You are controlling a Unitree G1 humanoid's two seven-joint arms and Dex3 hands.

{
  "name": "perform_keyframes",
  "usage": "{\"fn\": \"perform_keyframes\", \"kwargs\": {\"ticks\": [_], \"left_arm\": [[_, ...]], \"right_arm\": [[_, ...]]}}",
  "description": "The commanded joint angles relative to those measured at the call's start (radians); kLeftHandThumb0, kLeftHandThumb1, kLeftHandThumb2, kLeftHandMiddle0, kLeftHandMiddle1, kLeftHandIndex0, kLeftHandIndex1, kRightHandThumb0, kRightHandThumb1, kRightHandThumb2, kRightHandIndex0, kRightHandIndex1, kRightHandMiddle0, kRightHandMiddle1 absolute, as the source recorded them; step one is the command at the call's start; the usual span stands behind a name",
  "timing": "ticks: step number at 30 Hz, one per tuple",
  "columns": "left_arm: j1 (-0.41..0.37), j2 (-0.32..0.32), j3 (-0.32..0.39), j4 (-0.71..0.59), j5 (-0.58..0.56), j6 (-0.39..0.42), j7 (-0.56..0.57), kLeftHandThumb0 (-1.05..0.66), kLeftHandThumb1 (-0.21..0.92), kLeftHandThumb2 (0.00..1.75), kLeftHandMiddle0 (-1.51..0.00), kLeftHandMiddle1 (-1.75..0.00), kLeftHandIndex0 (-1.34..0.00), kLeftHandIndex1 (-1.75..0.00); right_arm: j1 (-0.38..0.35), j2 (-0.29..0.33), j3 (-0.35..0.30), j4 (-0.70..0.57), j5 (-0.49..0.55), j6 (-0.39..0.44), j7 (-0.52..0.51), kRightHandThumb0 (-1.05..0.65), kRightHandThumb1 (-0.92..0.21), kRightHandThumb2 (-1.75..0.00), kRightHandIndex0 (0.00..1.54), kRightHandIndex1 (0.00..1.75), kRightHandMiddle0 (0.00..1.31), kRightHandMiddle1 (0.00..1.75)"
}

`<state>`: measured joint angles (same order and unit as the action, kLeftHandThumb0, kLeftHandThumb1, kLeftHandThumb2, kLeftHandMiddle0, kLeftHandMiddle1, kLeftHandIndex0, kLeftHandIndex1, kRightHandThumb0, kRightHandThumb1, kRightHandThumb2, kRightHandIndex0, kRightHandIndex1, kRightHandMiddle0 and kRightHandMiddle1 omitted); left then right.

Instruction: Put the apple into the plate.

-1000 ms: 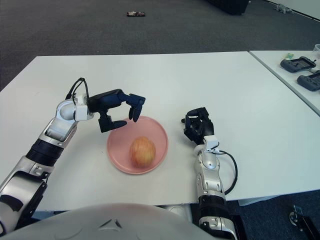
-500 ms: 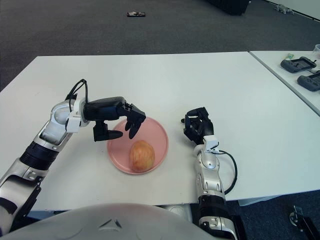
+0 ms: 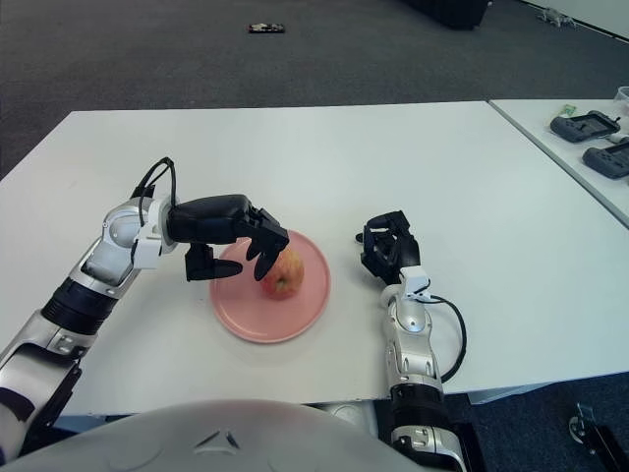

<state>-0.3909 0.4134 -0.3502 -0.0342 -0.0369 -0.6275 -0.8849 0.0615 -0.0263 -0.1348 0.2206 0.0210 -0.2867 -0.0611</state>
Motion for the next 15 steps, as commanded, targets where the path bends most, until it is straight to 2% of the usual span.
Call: {"fn": "perform_keyframes", "kwargs": {"ticks": [1,9,15], "left_arm": [[0.009,0.008,0.014,-0.027,0.036,0.034,0.034,0.00,-0.01,1.64,-0.90,-1.60,-0.64,-1.75],[0.048,-0.013,0.033,-0.062,0.127,0.070,0.142,0.00,0.02,1.61,-0.88,-1.60,-0.61,-1.75],[0.066,-0.026,0.037,-0.084,0.124,0.122,0.180,0.00,0.06,1.59,-0.83,-1.66,-0.58,-1.75]], "right_arm": [[0.000,0.000,-0.007,-0.007,0.006,-0.016,-0.002,-0.37,-0.74,-0.78,0.50,1.25,0.30,1.75],[0.003,-0.002,-0.004,-0.016,-0.002,0.002,-0.009,-0.36,-0.77,-0.74,0.49,1.24,0.28,1.75],[0.005,0.001,-0.005,-0.023,0.001,0.015,-0.013,-0.36,-0.79,-0.72,0.48,1.24,0.27,1.75]]}}
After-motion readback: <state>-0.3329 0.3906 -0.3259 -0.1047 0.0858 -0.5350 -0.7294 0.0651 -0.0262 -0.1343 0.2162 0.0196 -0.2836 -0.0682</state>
